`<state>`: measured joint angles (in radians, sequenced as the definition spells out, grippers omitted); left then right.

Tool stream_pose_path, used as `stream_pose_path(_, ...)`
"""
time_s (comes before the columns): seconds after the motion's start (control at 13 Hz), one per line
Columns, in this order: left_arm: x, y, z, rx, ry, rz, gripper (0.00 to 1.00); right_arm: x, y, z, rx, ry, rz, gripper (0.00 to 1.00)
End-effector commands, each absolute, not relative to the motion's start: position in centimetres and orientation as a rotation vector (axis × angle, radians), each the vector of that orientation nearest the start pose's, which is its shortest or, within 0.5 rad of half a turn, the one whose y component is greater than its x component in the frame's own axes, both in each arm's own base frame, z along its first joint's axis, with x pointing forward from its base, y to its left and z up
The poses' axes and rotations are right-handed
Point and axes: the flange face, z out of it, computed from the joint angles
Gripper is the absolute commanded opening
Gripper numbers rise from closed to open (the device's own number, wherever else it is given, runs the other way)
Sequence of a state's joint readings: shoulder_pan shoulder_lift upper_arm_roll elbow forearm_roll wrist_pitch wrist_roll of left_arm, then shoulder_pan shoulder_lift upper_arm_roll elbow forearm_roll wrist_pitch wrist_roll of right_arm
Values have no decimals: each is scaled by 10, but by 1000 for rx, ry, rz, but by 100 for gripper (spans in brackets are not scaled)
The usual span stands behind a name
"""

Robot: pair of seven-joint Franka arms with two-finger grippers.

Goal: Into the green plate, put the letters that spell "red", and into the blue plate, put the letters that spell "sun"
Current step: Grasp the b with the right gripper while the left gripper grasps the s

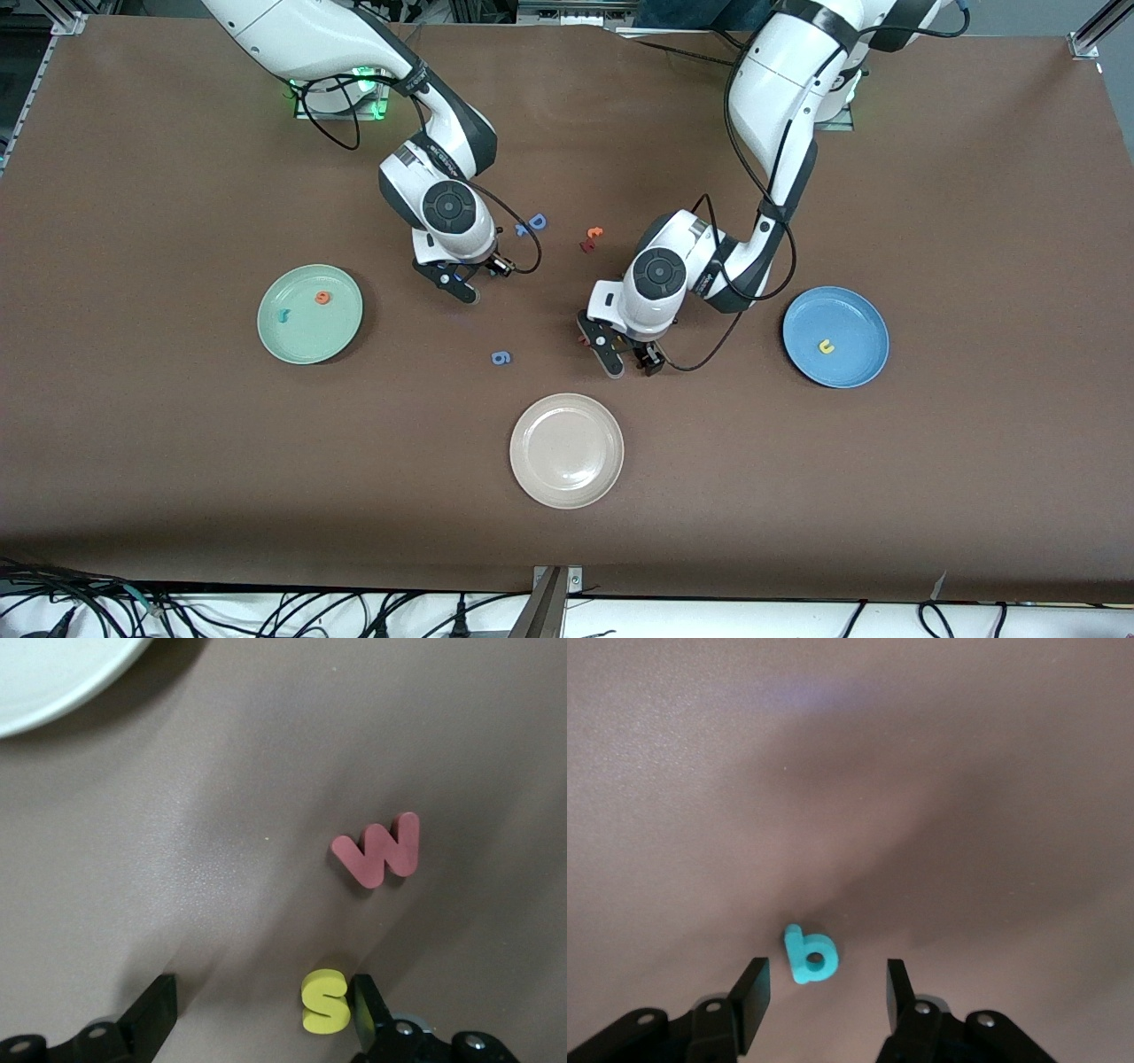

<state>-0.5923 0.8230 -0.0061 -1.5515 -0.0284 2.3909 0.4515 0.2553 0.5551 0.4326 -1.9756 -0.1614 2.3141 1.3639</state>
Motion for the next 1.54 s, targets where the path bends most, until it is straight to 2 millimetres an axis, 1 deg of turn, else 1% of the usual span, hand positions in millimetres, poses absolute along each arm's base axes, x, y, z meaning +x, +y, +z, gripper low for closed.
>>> stream_pose_path(0.0, 575, -399, 157, -2758, 1548, 0, 54, 453, 371, 191, -3029, 979, 272, 62)
stream_pose_path(0.08, 575, -400, 157, -2756, 1551, 0, 48, 452, 371, 189, -3019, 977, 264, 62)
stream_pose_path(0.15, 576, -398, 157, -2756, 1549, 0, 39, 449, 370, 186, -3004, 977, 253, 62)
stream_pose_path(0.31, 578, -396, 158, -2754, 1542, -4, 34, 447, 370, 183, -3004, 973, 256, 61)
stream_pose_path(0.38, 578, -395, 157, -2753, 1544, -1, 30, 447, 370, 183, -2998, 974, 251, 58)
stream_pose_path(0.46, 581, -390, 157, -2750, 1536, -2, 27, 446, 371, 179, -2995, 968, 252, 58)
stream_pose_path(0.62, 586, -385, 161, -2742, 1536, -13, 20, 447, 371, 176, -2984, 971, 247, 58)
stream_pose_path(0.69, 592, -378, 165, -2741, 1520, -22, 16, 447, 371, 175, -2987, 970, 250, 56)
stream_pose_path(0.77, 601, -370, 174, -2729, 1534, -40, 15, 446, 371, 174, -2988, 967, 249, 55)
stream_pose_path(0.85, 610, -359, 184, -2692, 1583, -53, 14, 446, 372, 172, -2988, 963, 250, 55)
stream_pose_path(1.0, 632, -318, 205, -2733, 1627, -41, 14, 445, 371, 171, -2990, 961, 247, 54)
stream_pose_path(1.08, 643, -293, 215, -2751, 1662, -47, 15, 444, 370, 170, -2991, 961, 246, 50)
stream_pose_path(1.23, 659, -240, 229, -2757, 1707, -15, 15, 445, 369, 170, -2992, 959, 244, 48)
stream_pose_path(1.31, 666, -211, 241, -2774, 1688, 0, 15, 446, 368, 168, -2991, 964, 244, 46)
stream_pose_path(1.46, 671, -157, 259, -2882, 1564, 95, 17, 446, 366, 167, -2995, 967, 242, 36)
